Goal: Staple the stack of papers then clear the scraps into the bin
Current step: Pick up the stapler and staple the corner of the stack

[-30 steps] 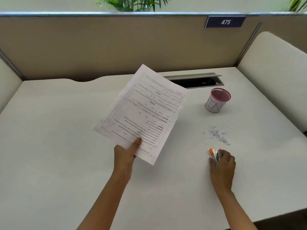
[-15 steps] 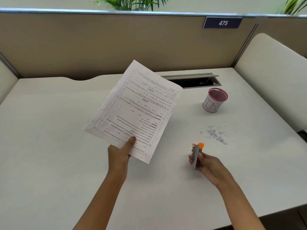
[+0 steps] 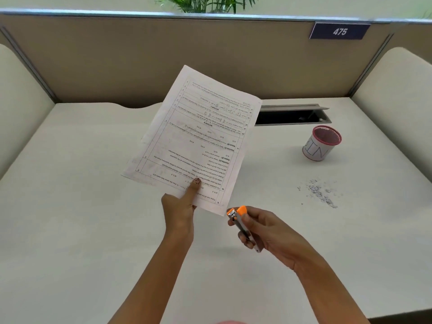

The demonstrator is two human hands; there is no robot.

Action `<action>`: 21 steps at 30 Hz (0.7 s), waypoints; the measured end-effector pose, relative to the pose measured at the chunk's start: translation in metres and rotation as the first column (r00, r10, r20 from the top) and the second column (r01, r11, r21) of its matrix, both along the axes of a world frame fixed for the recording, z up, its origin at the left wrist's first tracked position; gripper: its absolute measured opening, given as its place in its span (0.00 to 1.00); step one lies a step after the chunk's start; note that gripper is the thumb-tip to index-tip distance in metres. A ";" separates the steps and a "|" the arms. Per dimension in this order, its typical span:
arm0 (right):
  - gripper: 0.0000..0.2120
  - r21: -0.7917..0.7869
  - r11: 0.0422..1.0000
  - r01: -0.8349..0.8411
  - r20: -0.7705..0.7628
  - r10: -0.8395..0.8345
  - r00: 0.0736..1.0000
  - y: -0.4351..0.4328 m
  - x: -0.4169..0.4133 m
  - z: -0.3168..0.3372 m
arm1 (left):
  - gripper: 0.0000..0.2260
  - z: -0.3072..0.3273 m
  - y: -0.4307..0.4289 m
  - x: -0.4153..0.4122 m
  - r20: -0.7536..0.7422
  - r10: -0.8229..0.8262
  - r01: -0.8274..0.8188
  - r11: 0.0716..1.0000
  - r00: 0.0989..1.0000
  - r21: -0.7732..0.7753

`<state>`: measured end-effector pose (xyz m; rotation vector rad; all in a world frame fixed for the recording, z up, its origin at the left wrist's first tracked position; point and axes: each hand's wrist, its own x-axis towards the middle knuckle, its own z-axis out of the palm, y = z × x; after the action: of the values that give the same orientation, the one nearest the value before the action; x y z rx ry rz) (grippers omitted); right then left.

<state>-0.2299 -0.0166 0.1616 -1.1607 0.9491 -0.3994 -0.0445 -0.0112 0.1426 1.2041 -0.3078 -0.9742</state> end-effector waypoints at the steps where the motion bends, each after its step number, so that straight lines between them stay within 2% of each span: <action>1: 0.18 -0.023 1.000 0.000 -0.011 -0.001 1.000 0.001 0.004 0.004 | 0.24 0.002 0.001 0.000 -0.003 0.016 -0.016 1.000 1.000 -0.005; 6: 0.16 -0.097 0.995 0.002 -0.019 -0.004 1.000 -0.001 0.014 0.014 | 0.20 0.014 0.004 -0.003 -0.008 0.055 -0.056 0.998 0.998 -0.028; 12: 0.16 -0.114 0.993 0.012 -0.022 -0.015 1.000 -0.006 0.016 0.025 | 0.26 0.026 0.008 -0.003 0.079 0.063 -0.060 0.997 0.995 -0.040; 17: 0.18 -0.118 0.992 -0.042 -0.034 0.038 0.999 -0.008 0.018 0.030 | 0.18 0.032 0.011 -0.007 0.153 0.048 -0.044 0.999 0.987 -0.031; 21: 0.16 -0.153 0.988 -0.029 -0.051 0.022 0.998 -0.008 0.019 0.029 | 0.21 0.036 0.013 -0.008 0.169 0.045 -0.041 0.999 0.985 -0.025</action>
<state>-0.2106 -0.0250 0.1903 -1.3268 0.9584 -0.4305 -0.0522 0.0014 0.1789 1.2721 -0.4241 -0.8306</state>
